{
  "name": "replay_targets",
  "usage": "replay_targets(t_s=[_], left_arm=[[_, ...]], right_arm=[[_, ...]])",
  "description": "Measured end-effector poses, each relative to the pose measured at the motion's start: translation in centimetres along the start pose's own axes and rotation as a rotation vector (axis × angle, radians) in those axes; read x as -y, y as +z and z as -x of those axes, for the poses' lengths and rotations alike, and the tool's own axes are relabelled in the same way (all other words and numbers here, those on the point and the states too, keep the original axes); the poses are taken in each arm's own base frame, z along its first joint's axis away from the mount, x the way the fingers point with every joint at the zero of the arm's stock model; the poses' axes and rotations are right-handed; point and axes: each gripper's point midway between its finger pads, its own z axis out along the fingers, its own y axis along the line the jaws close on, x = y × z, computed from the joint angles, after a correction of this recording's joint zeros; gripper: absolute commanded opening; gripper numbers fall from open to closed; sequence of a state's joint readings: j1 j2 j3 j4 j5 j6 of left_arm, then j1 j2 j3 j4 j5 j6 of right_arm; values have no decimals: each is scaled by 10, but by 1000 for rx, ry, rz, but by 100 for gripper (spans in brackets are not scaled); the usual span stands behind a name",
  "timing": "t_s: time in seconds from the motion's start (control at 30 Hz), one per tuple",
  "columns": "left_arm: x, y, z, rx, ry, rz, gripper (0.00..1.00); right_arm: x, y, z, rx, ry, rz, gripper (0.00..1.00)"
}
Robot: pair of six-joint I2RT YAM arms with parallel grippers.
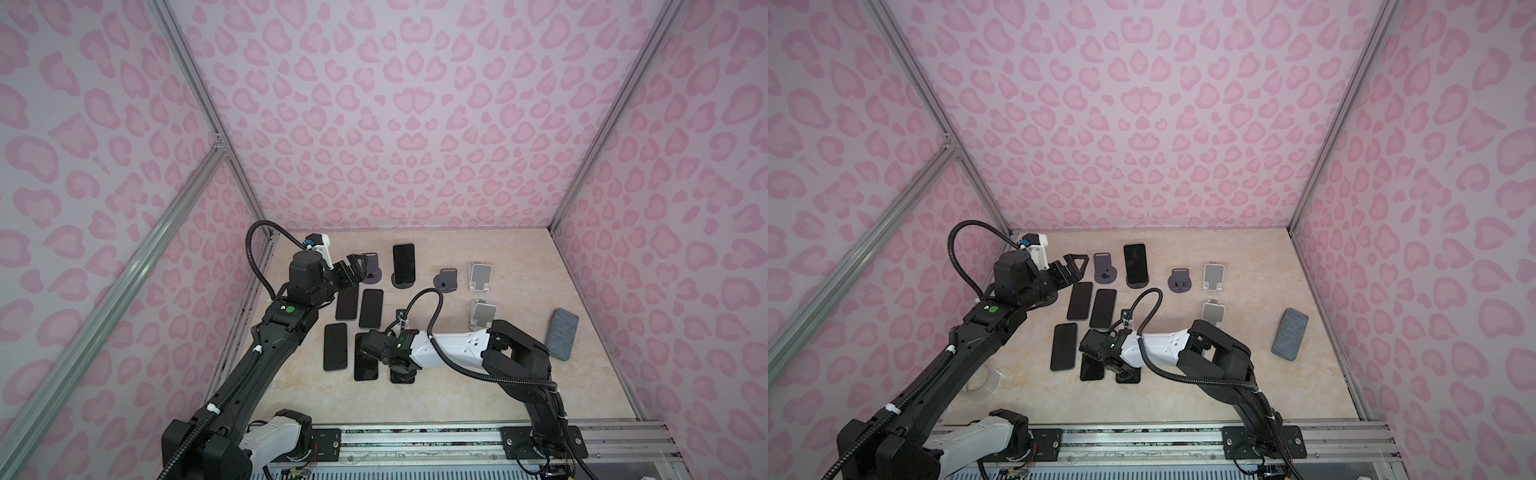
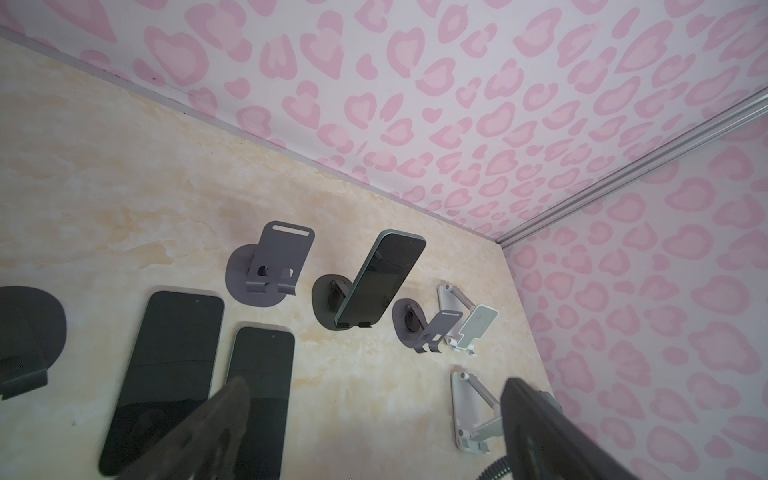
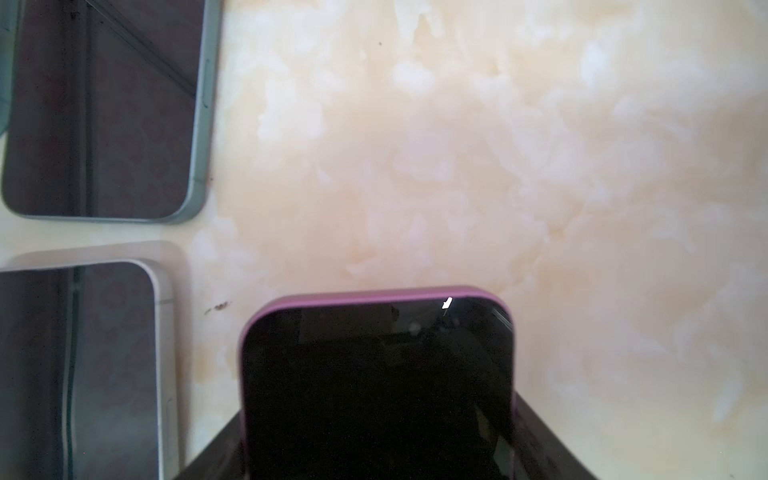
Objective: Remove the phone from the phone stand
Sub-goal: 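Carry the held phone toward the robot beside the flat phones, then lower the held phone flat onto the table next to the other phones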
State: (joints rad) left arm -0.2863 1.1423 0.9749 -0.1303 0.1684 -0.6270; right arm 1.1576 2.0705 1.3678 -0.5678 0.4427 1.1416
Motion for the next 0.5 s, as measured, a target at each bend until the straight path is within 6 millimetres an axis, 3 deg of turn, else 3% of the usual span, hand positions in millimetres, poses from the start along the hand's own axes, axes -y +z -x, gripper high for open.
replay_targets(t_s=[0.5], left_arm=[[5, -6, 4, 15, 4, -15, 97]], right_arm=[[-23, 12, 10, 82, 37, -8, 78]])
